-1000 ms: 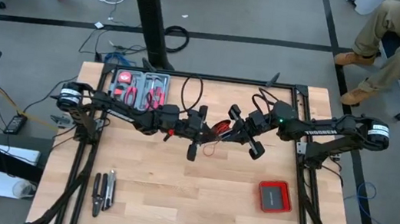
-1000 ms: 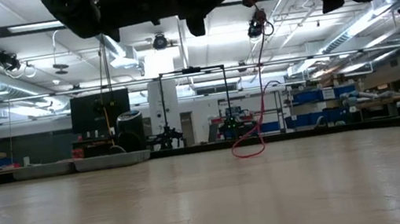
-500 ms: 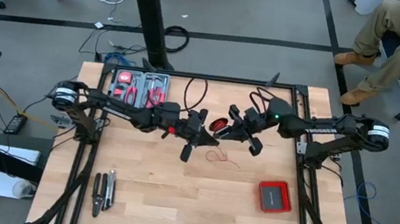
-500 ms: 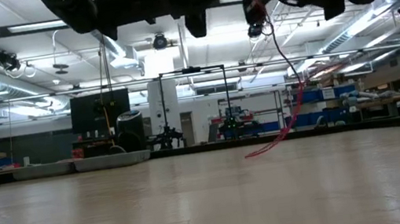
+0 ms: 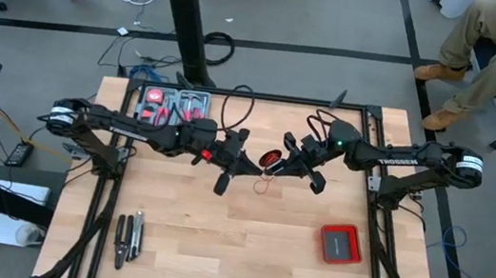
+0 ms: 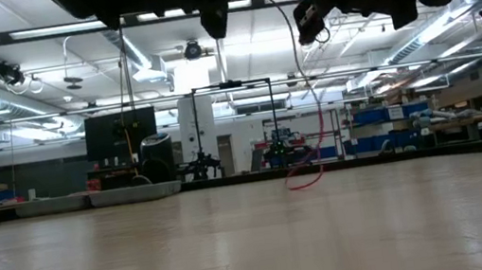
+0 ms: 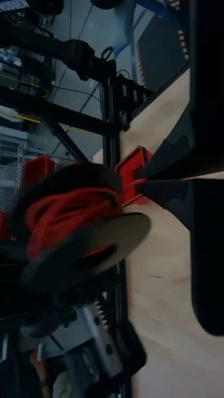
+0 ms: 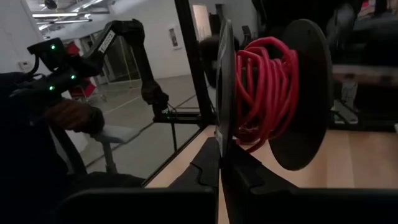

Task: Coil cords
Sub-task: Coil the red wire onto the spool

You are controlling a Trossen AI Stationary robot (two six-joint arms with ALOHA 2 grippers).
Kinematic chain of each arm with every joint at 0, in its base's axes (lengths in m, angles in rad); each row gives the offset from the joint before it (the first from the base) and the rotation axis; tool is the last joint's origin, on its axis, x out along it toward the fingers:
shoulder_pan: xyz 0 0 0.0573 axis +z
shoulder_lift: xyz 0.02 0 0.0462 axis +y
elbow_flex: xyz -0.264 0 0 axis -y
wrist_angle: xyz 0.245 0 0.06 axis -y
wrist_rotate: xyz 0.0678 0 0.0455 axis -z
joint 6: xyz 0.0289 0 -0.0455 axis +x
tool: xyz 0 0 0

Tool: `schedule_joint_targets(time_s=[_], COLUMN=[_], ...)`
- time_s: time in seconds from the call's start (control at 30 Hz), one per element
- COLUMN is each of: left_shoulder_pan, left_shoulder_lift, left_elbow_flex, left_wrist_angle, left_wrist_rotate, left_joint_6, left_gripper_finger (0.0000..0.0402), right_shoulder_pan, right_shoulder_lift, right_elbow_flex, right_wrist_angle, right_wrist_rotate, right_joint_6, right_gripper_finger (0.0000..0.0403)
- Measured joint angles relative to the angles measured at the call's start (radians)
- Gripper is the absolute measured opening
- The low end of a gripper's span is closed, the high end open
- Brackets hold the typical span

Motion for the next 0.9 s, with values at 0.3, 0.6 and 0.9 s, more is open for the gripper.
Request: schedule_joint_targets(time_s=[0.3, 0.6, 0.9], left_shoulder_pan=[0.000, 0.000, -0.003], left_shoulder_lift=[-0.051, -0.051, -0.051], left_elbow_flex=[0.000, 0.000, 0.061], left_wrist_angle=[-0.036, -0.045, -0.179], left_wrist_rotate=[0.012, 0.012, -0.027], left_joint_6=[0.001, 0.160, 0.379], left_gripper_finger=[0.0001, 0.0001, 0.0001], right_shoulder_pan=[-0.003, 0.013, 0.052], right_shoulder_lift=[-0.001, -0.001, 0.001], right_elbow_flex=[0.000, 0.000, 0.001], right_wrist_angle=[-0.085, -0.110, -0.109], right_wrist_rotate=[-0.053, -0.081, -0.097], right_joint_6=[0.024, 0.223, 0.481], right_gripper_finger=[0.0001, 0.0000, 0.0000])
